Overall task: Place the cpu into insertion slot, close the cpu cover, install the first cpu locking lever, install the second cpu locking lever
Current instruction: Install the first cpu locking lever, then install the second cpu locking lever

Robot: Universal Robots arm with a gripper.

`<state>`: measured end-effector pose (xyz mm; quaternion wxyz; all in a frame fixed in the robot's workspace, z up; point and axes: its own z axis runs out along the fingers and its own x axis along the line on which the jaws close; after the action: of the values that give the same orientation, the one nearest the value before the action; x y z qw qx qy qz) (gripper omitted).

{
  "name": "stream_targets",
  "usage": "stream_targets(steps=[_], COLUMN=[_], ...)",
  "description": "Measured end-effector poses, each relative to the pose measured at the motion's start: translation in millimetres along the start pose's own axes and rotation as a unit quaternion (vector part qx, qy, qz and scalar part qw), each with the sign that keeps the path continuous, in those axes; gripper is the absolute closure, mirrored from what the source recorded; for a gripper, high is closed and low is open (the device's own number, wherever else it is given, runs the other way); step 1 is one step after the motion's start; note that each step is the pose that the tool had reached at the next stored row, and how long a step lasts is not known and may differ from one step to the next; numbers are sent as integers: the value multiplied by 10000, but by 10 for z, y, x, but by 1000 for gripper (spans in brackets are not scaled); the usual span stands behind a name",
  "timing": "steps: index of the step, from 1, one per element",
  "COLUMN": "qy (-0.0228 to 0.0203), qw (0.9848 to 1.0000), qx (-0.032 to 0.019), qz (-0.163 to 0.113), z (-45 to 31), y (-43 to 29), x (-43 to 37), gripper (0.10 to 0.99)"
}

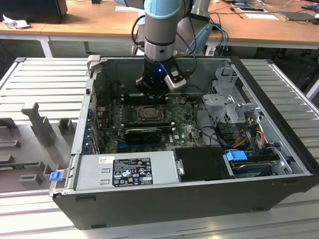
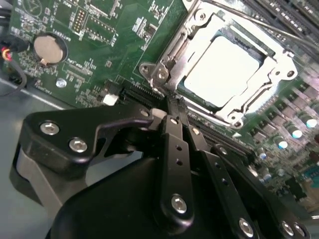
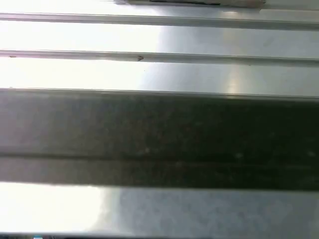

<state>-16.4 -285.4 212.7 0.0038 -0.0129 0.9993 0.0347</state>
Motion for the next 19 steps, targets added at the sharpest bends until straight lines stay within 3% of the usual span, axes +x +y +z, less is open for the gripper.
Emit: stream_targets(steps=[16,19], qy=[1,0], qw=[10000,10000], qx=[0,0], qz=[-1,0], z=[-24,-26], y=[-67,-107], x=[1,2], gripper=[980,980])
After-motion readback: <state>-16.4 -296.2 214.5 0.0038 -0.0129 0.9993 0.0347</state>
